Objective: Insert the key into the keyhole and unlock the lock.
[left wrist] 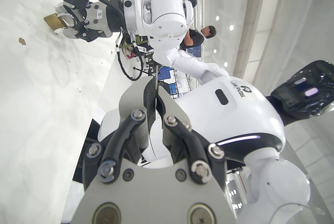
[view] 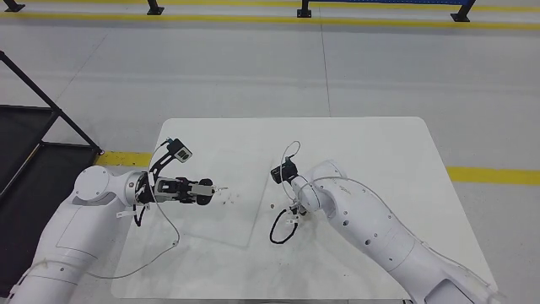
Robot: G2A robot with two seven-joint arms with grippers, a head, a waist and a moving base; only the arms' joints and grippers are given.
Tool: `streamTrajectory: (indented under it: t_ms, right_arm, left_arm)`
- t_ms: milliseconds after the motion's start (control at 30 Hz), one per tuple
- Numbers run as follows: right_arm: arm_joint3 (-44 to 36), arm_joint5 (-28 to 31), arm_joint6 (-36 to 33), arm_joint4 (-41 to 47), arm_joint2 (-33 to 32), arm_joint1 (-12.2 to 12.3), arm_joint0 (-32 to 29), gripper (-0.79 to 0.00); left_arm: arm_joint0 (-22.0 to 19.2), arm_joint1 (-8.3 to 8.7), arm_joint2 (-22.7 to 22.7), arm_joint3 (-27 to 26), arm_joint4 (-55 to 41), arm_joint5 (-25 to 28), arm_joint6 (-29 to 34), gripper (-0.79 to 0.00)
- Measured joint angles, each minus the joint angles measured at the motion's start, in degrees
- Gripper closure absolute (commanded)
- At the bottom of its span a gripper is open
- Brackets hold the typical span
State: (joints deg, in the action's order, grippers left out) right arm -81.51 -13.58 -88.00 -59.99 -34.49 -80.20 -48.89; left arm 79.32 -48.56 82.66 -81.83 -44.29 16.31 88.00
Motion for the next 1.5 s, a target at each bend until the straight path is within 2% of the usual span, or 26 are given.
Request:
streamTrajectory:
  t_ms: [333,533,567,633,667,900,1067,1200,1333,1500]
  right_arm:
    - [1.0,1.2,0.0,0.4,0.1,-0.4,0.3,-0.277]
    - [1.8,1.8,0.2,0.5,0.2,-0.9,0.4,-0.200]
    - [1.9,1.9,0.3,0.5,0.3,-1.0,0.4,-0.179]
    - [2.3,2.1,0.3,0.6,0.4,-1.2,0.4,-0.037]
    - [2.4,2.1,0.4,0.5,0.4,-1.3,0.4,0.000]
    - [2.2,1.8,0.0,0.7,-0.3,-1.5,0.2,0.000]
    - [-0.4,1.3,1.2,3.5,-4.2,-0.9,-0.9,0.000]
    - [-4.3,2.4,7.1,10.2,-11.6,0.4,-4.4,0.000]
    - [-7.1,9.3,13.2,22.5,-20.8,1.9,-10.5,0.000]
    - [-6.5,19.0,17.7,37.2,-27.9,2.9,-15.4,0.000]
  left_arm:
    - [0.0,0.00,0.0,0.0,0.0,0.0,0.0,0.000]
    - [0.0,0.00,0.0,0.0,0.0,0.0,0.0,0.000]
    - [0.0,0.00,0.0,0.0,0.0,0.0,0.0,0.000]
    - [0.0,0.00,0.0,0.0,0.0,0.0,0.0,0.000]
    - [0.0,0.00,0.0,0.0,0.0,0.0,0.0,0.000]
    - [0.0,0.00,0.0,0.0,0.0,0.0,0.0,0.000]
    - [0.0,0.00,0.0,0.0,0.0,0.0,0.0,0.000]
    - [0.0,0.00,0.0,0.0,0.0,0.0,0.0,0.000]
    - [0.0,0.00,0.0,0.0,0.0,0.0,0.0,0.000]
    - [0.0,0.00,0.0,0.0,0.0,0.0,0.0,0.000]
